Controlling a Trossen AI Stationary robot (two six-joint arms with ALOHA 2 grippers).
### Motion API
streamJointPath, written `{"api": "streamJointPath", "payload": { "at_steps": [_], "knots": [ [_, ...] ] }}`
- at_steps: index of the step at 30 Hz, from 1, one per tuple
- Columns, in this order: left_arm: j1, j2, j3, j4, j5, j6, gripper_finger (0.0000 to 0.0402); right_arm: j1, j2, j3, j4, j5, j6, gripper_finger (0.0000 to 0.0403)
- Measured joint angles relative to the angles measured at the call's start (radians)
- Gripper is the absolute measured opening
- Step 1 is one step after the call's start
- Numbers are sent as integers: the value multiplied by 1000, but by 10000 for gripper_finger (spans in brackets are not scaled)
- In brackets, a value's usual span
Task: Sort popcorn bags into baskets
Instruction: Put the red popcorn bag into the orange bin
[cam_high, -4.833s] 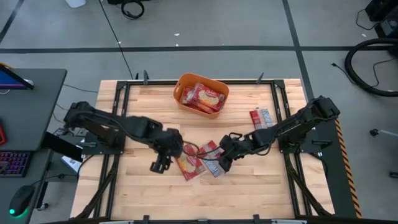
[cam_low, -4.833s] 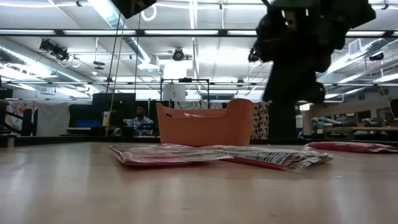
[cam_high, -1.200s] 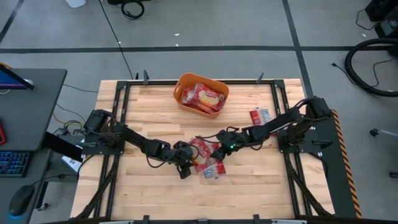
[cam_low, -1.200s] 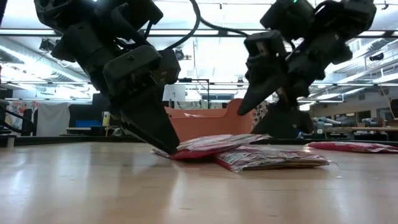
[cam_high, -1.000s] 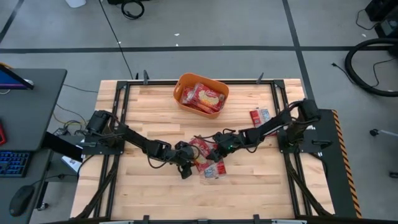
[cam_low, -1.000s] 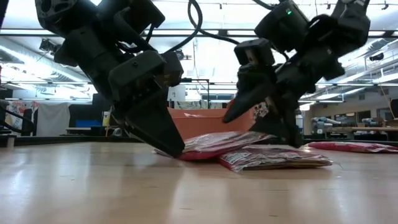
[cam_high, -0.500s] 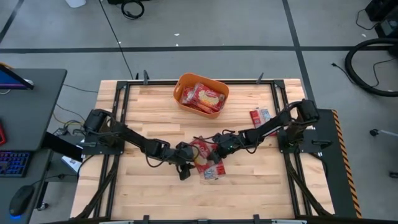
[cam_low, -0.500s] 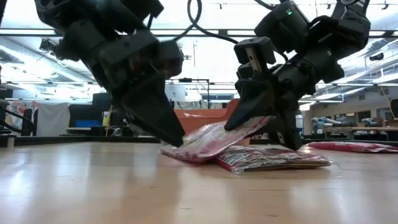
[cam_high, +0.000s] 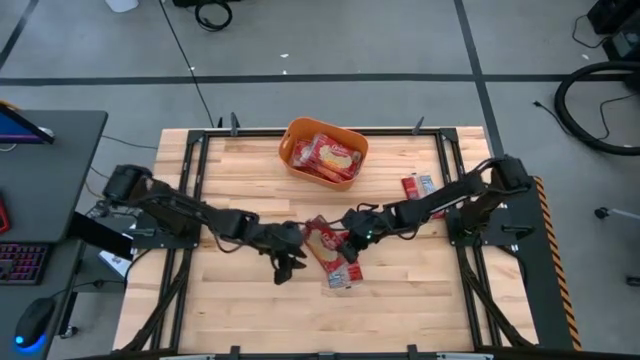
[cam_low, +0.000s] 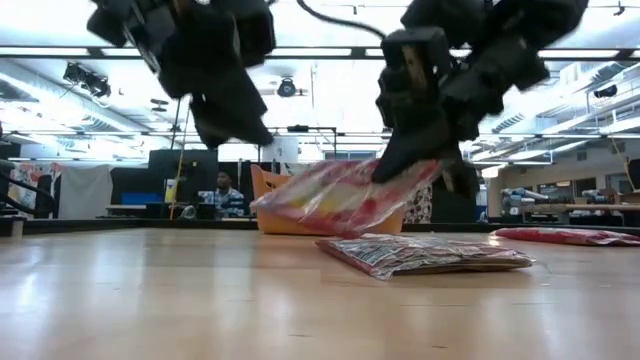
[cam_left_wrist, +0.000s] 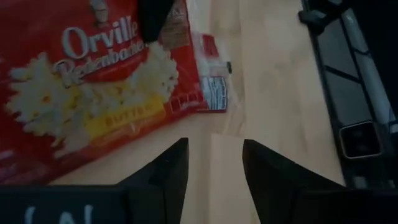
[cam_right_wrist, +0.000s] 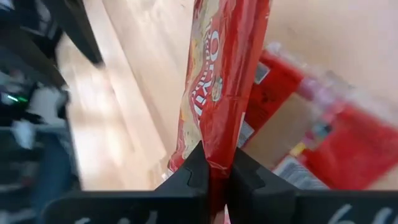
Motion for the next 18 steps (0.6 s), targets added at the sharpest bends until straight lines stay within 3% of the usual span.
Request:
{"api": "streamJointPath", "payload": {
  "at_steps": [11,18],
  "knots": [
    [106,-269,1,-159,-3,-2,155,-84,-162,216,-462,37,-252,27],
    [157,-359,1,-143,-8,-3,155,-254,-192,402,-706,-31,-433,27]
  ]
}}
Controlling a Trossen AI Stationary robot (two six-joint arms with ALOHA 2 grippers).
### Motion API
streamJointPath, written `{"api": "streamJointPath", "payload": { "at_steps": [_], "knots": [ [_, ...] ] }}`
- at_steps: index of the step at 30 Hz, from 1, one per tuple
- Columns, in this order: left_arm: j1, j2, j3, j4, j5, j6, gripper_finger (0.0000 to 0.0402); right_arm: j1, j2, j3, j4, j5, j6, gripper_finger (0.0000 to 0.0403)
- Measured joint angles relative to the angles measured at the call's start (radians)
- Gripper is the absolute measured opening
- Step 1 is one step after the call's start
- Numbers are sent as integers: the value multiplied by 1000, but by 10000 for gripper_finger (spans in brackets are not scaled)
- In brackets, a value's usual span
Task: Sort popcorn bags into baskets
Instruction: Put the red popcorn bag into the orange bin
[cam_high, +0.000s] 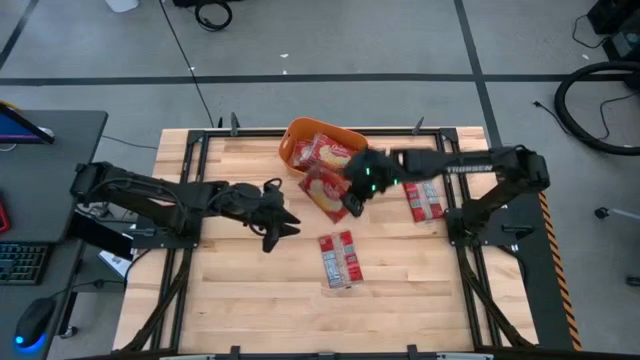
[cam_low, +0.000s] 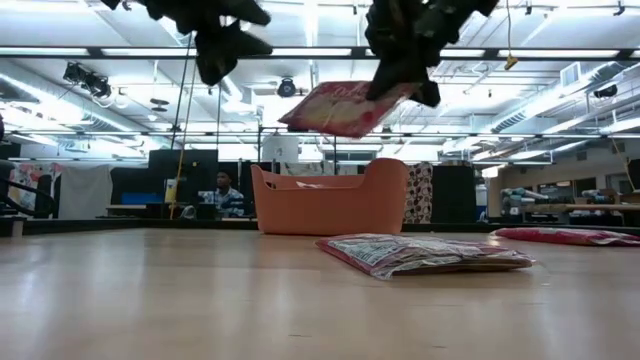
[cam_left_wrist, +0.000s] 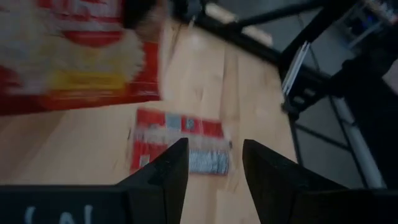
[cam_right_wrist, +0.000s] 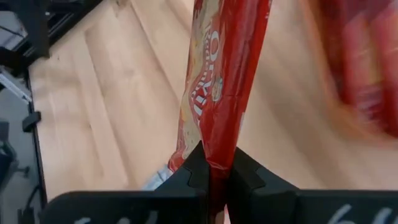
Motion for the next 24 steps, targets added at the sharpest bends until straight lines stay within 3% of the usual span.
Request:
{"api": "streamJointPath", "payload": {
  "at_steps": [12,24],
  "knots": [
    [5,12,1,56,-15,-40,155,-346,173,336,-339,-245,-374,27],
    [6,12,1,61,-67,-87,155,-515,398,542,-455,-351,-668,27]
  ]
}}
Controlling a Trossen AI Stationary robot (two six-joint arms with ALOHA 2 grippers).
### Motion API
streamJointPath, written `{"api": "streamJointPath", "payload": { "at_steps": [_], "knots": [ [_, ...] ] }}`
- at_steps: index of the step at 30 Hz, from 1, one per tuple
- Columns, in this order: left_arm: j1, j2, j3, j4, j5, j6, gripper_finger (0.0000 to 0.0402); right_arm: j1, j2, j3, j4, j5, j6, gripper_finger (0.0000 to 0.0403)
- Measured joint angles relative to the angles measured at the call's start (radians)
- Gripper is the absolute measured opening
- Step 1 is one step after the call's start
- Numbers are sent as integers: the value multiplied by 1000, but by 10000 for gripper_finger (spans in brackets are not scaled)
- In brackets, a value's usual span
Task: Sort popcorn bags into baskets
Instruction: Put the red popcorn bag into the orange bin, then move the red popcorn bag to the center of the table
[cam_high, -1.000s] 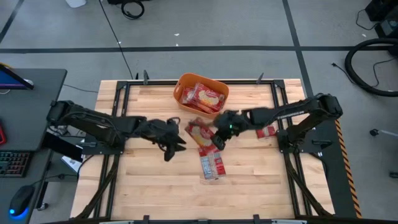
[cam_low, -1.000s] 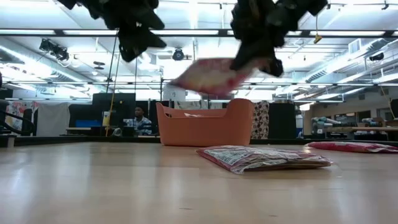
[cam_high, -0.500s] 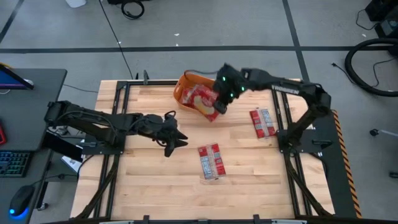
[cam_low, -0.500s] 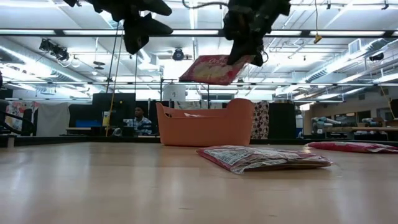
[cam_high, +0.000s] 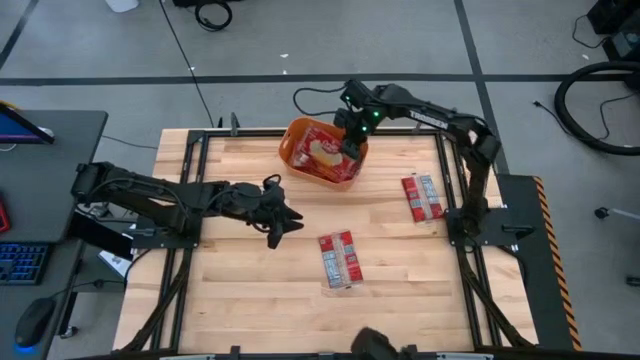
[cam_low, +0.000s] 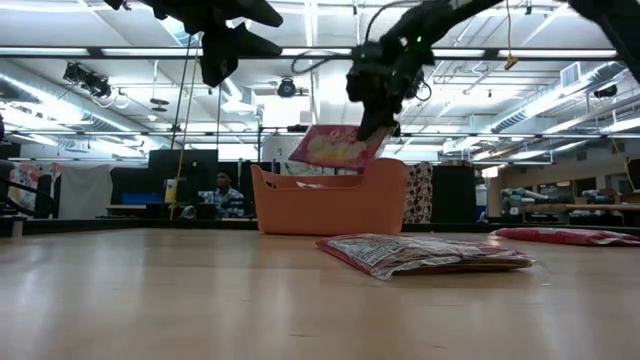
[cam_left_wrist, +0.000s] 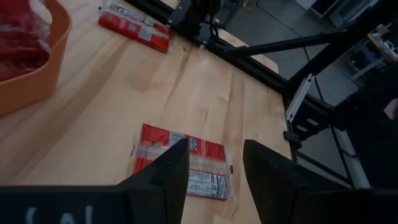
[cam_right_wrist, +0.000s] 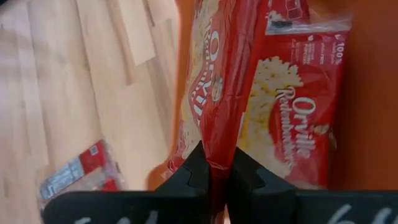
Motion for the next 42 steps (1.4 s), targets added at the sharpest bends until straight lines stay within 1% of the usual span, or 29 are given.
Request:
{"api": "streamJointPath", "payload": {
  "at_steps": [3,7,9,12,14,18,22,26,29,33,36,38,42],
  "knots": [
    [4,0,0,-3,11,-1,155,-26,66,24,5,-37,-45,27],
    [37,-7,0,-5,98,-22,155,-56,156,59,6,-64,-56,28],
    [56,-10,0,1,125,-6,155,-63,196,75,-3,-56,-56,41],
    [91,-9,0,-6,132,61,155,-65,228,105,-32,9,-54,83],
    [117,-9,0,-8,133,110,155,-61,237,125,-44,74,-51,113],
    [174,-9,0,-39,131,235,155,-56,223,167,-60,192,-33,158],
    [229,-9,0,-46,117,371,155,-53,177,220,-86,240,14,180],
    [263,-6,0,-48,77,539,155,-41,126,241,-145,249,108,183],
    [285,-6,0,-49,78,592,155,2,93,241,-191,246,157,182],
    [308,4,0,-80,109,593,155,84,71,241,-216,246,217,182],
    [316,25,-1,-107,134,595,155,158,41,241,-239,266,272,182],
    [315,44,-1,-106,140,597,155,218,24,235,-261,309,293,182],
    [311,86,-1,-89,140,597,155,316,-32,157,-306,430,371,182]
  ]
}}
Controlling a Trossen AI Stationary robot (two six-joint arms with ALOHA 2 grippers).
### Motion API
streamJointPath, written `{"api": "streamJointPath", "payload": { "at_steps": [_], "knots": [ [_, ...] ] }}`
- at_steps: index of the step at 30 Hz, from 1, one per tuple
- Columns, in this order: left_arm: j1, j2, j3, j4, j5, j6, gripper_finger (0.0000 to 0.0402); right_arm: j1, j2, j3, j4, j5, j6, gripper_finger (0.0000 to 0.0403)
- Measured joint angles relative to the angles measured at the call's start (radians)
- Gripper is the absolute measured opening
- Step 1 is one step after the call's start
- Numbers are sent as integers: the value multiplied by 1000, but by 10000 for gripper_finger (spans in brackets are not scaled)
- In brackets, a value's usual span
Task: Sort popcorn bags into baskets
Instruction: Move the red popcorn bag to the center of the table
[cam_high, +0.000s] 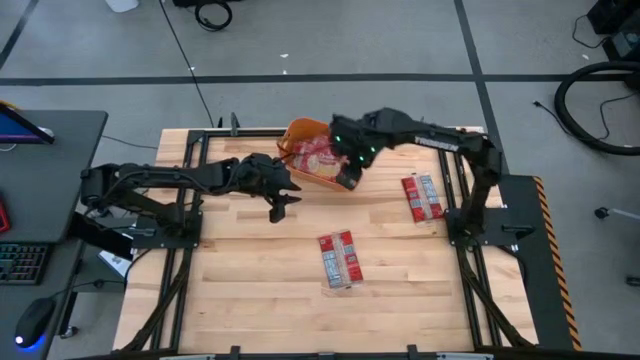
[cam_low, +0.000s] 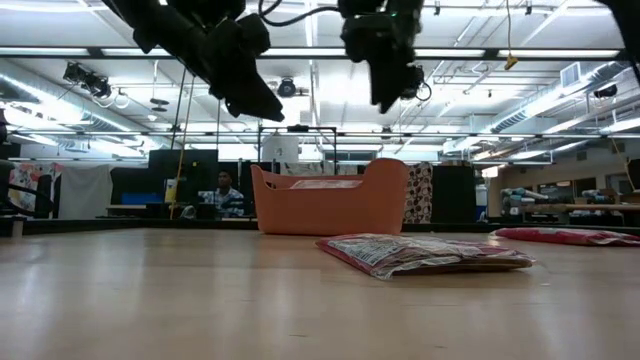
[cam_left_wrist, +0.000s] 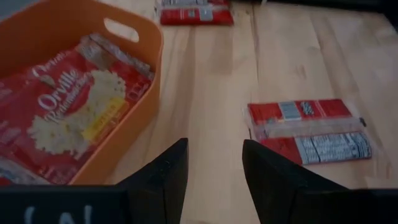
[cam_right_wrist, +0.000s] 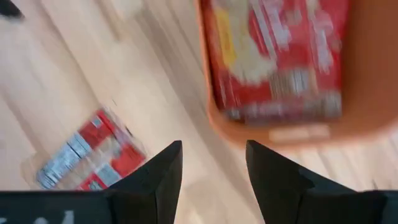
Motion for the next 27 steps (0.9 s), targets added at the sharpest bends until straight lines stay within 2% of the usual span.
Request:
{"api": "streamJointPath", "payload": {
  "at_steps": [8,14,21,27],
  "knots": [
    [-22,15,0,78,-42,58,155,129,-230,-292,-3,97,312,182],
    [-22,15,0,152,-51,60,155,135,-369,-566,-2,164,523,182],
    [-40,11,0,156,-51,33,155,110,-383,-841,3,194,683,180],
    [-63,11,0,153,-51,14,155,90,-347,-983,82,238,719,182]
  ]
}}
